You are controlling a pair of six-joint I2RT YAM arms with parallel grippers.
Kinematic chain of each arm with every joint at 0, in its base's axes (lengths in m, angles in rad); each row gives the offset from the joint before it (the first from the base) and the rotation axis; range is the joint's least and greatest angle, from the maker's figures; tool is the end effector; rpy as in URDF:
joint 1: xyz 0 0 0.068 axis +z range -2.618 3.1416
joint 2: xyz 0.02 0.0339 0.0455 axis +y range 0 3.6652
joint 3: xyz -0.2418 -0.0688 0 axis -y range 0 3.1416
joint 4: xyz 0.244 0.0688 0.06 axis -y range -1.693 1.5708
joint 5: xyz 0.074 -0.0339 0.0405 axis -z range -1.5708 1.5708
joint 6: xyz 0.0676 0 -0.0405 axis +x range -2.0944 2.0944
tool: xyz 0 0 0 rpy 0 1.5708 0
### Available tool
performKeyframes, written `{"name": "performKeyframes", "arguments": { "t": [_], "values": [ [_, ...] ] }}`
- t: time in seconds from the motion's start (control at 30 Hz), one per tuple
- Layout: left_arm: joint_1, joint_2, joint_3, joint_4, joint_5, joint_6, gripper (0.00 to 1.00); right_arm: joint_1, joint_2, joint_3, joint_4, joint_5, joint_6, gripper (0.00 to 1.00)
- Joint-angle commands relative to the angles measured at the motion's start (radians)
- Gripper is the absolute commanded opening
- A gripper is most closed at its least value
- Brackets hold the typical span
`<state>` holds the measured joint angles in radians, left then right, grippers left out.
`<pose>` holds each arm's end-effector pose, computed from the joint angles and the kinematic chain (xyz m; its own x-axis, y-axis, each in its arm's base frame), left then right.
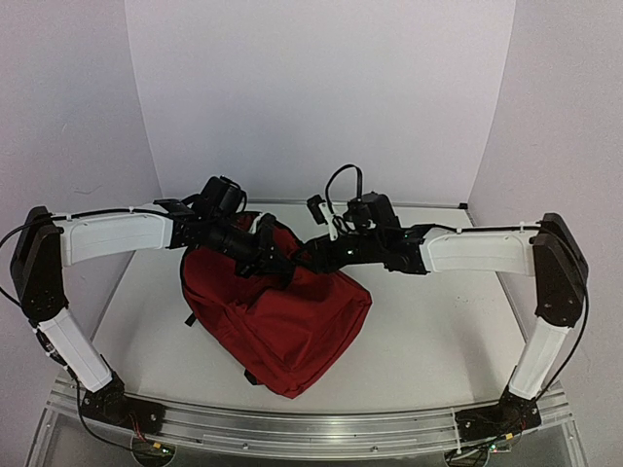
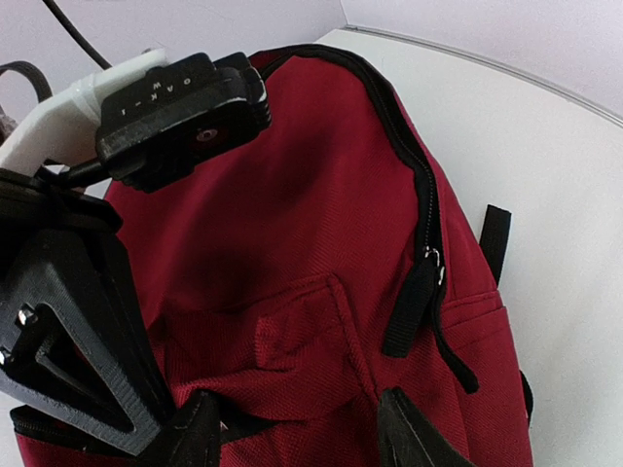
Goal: Pack the student bag
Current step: Zip the student bag at the center of the board.
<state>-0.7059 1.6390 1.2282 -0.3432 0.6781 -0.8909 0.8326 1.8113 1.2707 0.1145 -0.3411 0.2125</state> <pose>0.2590 -0.2765 0.2256 -0.9910 0.0490 -0.1244 0.1313 0.5314 -0.8369 0.2814 0.3430 0.2173 -0.4621 -0.2126 -0.8609 -0.8231 0.4641 0.3272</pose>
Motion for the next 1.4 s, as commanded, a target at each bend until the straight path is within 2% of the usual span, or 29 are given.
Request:
{"name": "performKeyframes", "arguments": {
  "t": [0.0,0.17,0.33,0.4,0.47,0.67,0.8,1.07,1.37],
  "values": [
    [-0.007,-0.035,-0.001,-0.018,0.019,-0.003,0.00,0.003,0.043,0.059,0.061,-0.031,0.036,0.51],
    [-0.008,-0.040,-0.004,-0.017,0.018,-0.003,0.00,0.003,0.074,0.072,0.060,-0.032,0.035,0.41],
    [-0.009,-0.038,-0.004,-0.018,0.016,-0.005,0.00,0.003,0.076,0.069,0.062,-0.027,0.035,0.05],
    [-0.010,-0.039,-0.005,-0.020,0.013,-0.006,0.00,0.003,0.069,0.067,0.067,-0.003,0.033,0.00],
    [-0.010,-0.040,-0.006,-0.020,0.011,-0.010,0.00,0.004,0.053,0.059,0.081,0.046,0.031,0.00],
    [-0.028,-0.037,-0.004,-0.035,0.006,-0.030,0.00,0.004,0.007,0.053,0.129,0.414,0.042,0.00],
    [-0.050,-0.030,-0.026,-0.053,0.010,-0.040,0.00,0.004,0.022,0.094,0.128,0.568,0.072,0.00],
    [-0.064,-0.103,-0.113,-0.120,-0.014,-0.060,0.00,-0.005,0.072,0.161,0.112,0.732,0.150,0.00],
    [-0.064,-0.179,-0.132,-0.211,-0.081,-0.038,0.00,-0.068,0.094,0.195,0.079,0.869,0.153,0.00]
  ]
}}
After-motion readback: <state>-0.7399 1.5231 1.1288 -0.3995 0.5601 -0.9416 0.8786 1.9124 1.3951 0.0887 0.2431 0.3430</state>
